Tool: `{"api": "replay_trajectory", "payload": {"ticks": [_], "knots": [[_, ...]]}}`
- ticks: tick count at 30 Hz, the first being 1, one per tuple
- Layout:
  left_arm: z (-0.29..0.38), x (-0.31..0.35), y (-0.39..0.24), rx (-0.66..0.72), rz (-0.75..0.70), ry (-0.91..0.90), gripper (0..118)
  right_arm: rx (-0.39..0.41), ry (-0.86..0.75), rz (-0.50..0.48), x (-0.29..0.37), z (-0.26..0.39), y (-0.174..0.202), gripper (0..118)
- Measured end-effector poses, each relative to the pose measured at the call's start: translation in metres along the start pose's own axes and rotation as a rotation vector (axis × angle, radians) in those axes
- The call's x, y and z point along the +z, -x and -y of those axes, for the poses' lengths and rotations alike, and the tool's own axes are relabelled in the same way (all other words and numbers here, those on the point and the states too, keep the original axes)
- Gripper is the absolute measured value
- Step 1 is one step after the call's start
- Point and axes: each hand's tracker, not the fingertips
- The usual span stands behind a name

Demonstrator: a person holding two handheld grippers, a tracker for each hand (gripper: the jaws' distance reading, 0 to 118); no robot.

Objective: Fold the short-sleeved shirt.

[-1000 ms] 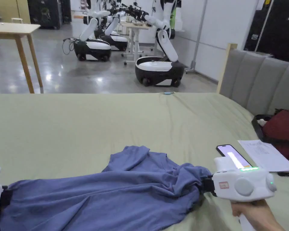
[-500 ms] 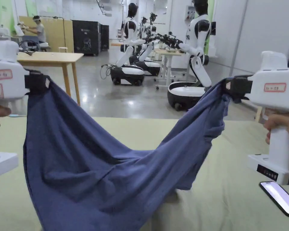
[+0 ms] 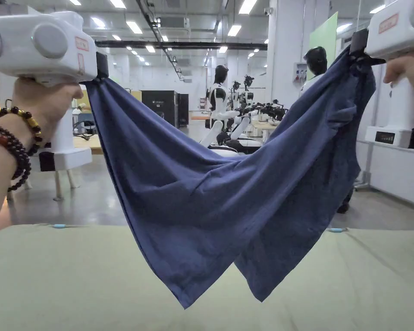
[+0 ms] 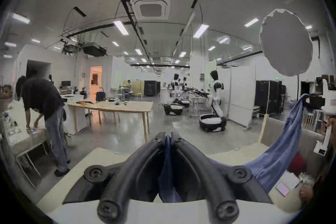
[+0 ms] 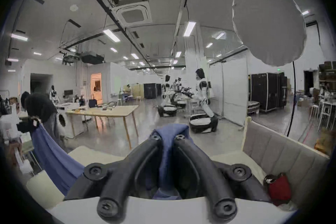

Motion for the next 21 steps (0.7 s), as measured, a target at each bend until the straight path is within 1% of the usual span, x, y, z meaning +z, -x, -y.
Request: {"api": "replay_trajectory", "payload": {"ticks": [1, 2, 3, 4, 5, 7, 9, 11, 13, 16, 18, 19, 21], "knots": [[0.005, -0.011, 0.003, 0.032, 0.062, -0.009, 5, -0.079, -0.004, -0.034, -0.003, 0.001, -0.003, 8], [0.008, -0.018, 0.005, 0.035, 0.064, -0.006, 5, -0.088, 0.009, -0.077, -0.006, 0.003, -0.004, 8], [0.011, -0.023, 0.004, 0.022, 0.043, -0.005, 5, -0.040, 0.017, -0.047, -0.009, 0.007, -0.001, 8], [0.015, -0.027, 0.004, 0.026, 0.026, -0.009, 5, 0.032, 0.037, -0.016, -0.014, 0.010, 0.001, 8], [0.020, -0.030, 0.005, 0.038, 0.026, -0.015, 5, 0.066, 0.039, 0.003, -0.016, 0.014, 0.003, 8], [0.035, -0.040, 0.008, 0.075, 0.060, -0.020, 5, 0.054, 0.039, -0.018, -0.021, 0.024, 0.000, 8], [0.057, -0.045, 0.009, 0.086, 0.056, -0.011, 5, 0.033, 0.040, -0.046, -0.029, 0.039, -0.004, 8], [0.085, -0.053, 0.014, 0.080, 0.055, 0.020, 5, 0.037, 0.060, -0.046, -0.038, 0.062, -0.004, 8], [0.122, -0.062, 0.019, 0.075, 0.051, 0.094, 4, 0.049, 0.125, -0.068, -0.050, 0.094, -0.006, 8], [0.181, -0.075, 0.029, 0.087, 0.068, 0.152, 5, 0.082, 0.190, -0.074, -0.062, 0.148, -0.005, 8], [0.215, -0.076, 0.030, 0.105, 0.061, 0.205, 5, 0.085, 0.226, -0.077, -0.069, 0.179, -0.007, 8], [0.229, -0.078, 0.033, 0.121, 0.070, 0.212, 5, 0.068, 0.240, -0.085, -0.071, 0.192, -0.011, 8], [0.246, -0.077, 0.038, 0.114, 0.086, 0.236, 5, 0.082, 0.250, -0.083, -0.061, 0.208, -0.014, 8]]}}
